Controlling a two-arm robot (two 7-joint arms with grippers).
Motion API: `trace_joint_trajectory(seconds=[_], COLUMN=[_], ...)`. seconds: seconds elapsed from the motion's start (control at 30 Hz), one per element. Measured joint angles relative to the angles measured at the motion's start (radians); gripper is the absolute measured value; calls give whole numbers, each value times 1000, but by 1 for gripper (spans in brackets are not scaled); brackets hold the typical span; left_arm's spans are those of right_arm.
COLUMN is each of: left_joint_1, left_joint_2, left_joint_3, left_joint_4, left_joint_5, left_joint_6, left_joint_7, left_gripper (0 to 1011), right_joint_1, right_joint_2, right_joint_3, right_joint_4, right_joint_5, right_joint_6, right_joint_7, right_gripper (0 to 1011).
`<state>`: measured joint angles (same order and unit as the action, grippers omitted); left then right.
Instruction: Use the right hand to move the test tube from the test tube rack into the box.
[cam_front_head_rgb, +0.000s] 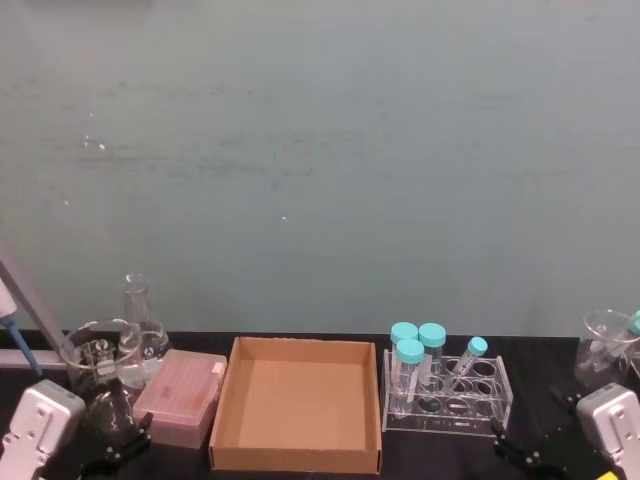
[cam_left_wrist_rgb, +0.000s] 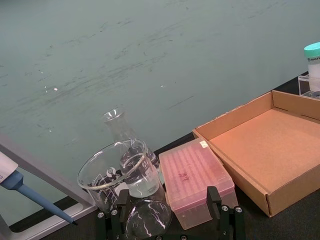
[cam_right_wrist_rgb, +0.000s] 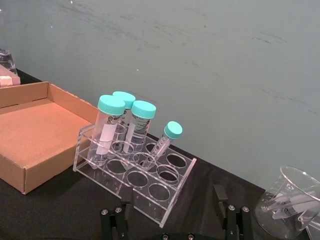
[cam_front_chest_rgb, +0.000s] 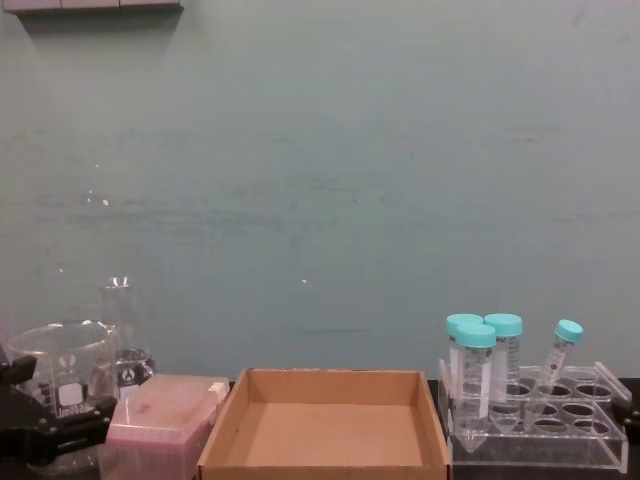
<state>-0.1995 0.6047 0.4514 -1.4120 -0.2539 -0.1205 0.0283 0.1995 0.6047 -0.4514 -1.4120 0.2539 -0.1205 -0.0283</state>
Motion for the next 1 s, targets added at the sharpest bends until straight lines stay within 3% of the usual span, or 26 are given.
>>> trace_joint_trajectory(seconds=[0.6,1.0], left_joint_1=[0,0], left_joint_2=[0,0], left_joint_3=[0,0], left_joint_4=[0,0], left_joint_5=[0,0], left_joint_6=[0,0], left_joint_7=[0,0], left_gripper=[1000,1000], right_joint_1=[-3,14], right_joint_2=[-5,-68], right_joint_3=[12,80], right_joint_4=[0,0], right_joint_5=[1,97], right_joint_6=[-11,8], right_joint_7=[0,68], right_gripper=[1000,1000])
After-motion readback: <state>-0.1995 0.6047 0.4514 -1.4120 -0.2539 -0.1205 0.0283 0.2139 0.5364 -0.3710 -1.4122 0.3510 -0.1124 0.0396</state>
